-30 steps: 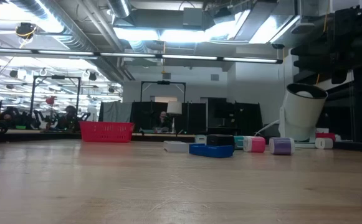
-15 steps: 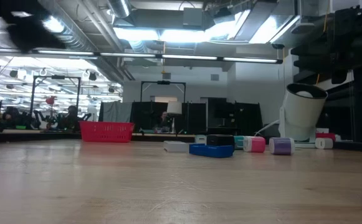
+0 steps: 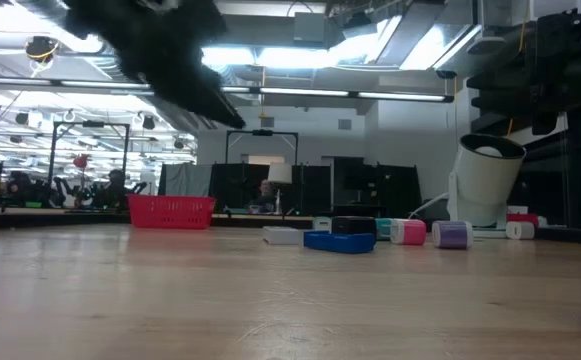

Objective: Pick & Place Office items
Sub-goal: Put the white digital timer into the green bin

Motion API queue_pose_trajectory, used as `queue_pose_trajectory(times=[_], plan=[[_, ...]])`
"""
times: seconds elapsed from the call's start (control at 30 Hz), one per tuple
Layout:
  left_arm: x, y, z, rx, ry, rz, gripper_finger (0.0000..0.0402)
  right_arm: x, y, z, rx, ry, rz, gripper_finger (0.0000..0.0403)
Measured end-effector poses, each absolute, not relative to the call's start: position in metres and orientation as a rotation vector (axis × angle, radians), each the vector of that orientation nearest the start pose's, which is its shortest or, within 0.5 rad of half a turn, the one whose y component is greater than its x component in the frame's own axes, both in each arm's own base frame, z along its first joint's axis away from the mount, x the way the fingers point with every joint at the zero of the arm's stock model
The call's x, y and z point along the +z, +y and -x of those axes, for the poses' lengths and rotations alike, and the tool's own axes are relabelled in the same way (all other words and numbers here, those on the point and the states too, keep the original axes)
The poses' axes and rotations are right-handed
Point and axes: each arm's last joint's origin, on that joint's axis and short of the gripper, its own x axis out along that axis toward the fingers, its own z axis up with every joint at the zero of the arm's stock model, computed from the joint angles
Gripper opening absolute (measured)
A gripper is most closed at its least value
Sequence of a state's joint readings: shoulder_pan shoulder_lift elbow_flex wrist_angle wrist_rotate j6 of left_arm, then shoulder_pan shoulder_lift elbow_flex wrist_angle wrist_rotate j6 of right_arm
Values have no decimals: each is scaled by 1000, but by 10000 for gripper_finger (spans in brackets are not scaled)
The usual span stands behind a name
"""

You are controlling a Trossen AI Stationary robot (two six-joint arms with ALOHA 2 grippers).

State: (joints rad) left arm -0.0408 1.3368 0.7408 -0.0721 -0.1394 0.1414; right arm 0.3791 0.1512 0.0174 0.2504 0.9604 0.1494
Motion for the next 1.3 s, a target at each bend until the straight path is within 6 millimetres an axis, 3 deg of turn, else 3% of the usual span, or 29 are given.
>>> queue_pose_trajectory(times=[0.2,0.37,0.53,0.73,0.87,1.3], plan=[[200,25,-314,-17,894,-415,249,180,13,-96,-573,-137,-222,247],[179,39,-339,-146,1136,-578,249,179,13,-96,-564,-136,-237,247],[168,33,-359,-268,1285,-767,248,178,13,-96,-561,-125,-233,247],[169,21,-381,-338,1263,-899,248,176,13,-96,-561,-116,-242,247],[168,15,-390,-382,1252,-955,248,176,13,-96,-561,-115,-241,247],[137,13,-395,-456,1354,-1052,248,176,13,-96,-561,-117,-243,247]])
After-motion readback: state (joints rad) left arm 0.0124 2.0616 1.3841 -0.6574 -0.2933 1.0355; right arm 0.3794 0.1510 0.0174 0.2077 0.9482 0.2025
